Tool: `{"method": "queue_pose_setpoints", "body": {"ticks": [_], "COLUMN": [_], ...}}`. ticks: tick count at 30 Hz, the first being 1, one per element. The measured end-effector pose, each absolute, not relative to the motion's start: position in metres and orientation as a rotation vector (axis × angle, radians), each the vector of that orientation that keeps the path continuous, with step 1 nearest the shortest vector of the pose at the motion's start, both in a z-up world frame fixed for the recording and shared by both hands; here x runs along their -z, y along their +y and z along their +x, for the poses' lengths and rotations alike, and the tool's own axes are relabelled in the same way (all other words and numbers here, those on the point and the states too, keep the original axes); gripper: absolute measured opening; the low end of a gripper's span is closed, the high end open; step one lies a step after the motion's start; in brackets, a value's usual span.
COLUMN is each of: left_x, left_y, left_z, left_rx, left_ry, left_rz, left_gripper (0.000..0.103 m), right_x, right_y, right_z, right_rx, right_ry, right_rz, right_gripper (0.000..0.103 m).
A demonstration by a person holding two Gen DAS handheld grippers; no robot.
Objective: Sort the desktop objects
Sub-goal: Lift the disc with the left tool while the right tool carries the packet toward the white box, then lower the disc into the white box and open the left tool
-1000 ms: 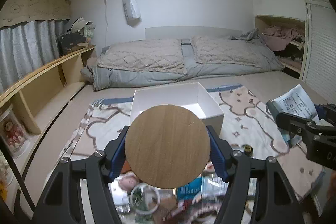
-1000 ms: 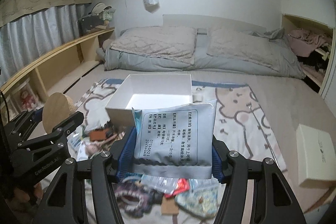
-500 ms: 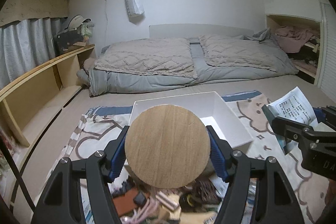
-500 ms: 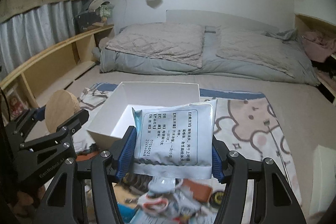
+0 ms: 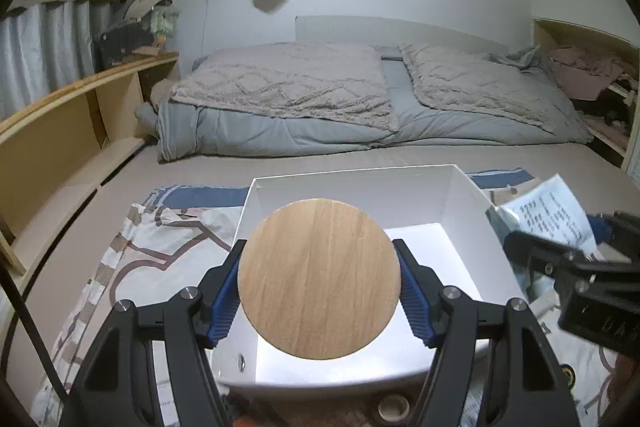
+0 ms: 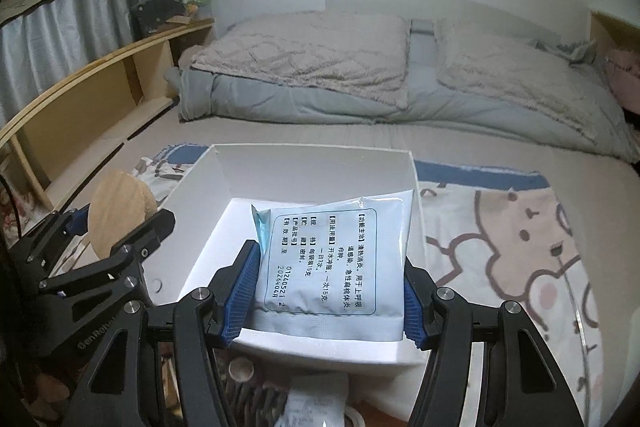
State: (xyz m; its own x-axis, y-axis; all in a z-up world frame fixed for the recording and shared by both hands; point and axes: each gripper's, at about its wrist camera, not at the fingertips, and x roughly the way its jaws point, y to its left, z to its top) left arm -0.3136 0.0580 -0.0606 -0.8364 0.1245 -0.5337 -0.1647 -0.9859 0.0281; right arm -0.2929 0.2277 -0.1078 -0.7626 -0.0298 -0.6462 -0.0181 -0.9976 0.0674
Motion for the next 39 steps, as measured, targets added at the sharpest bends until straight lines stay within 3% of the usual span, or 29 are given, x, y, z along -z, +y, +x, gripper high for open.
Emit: {"method": "queue_pose_setpoints", "body": {"ticks": [15,39], "left_x": [0.089,0.116], "left_y": [0.06,0.065], "left_z": [-0.377,-0.384], "left_rx": [-2.826,-2.802], "left_ry": [0.057,0.129], "left_rz": [-1.046,-1.114], "left_gripper": [0.069,0.069], "right_x": [0.158,0.206], "right_y": [0.233,0.237], "right_z": [-0.36,-0.368], "right_rx": [2.849,2.75], "right_ry": [-0.287,-0.219], "right_rz": [1.349,1.578], "right_gripper": [0.063,0.063]}}
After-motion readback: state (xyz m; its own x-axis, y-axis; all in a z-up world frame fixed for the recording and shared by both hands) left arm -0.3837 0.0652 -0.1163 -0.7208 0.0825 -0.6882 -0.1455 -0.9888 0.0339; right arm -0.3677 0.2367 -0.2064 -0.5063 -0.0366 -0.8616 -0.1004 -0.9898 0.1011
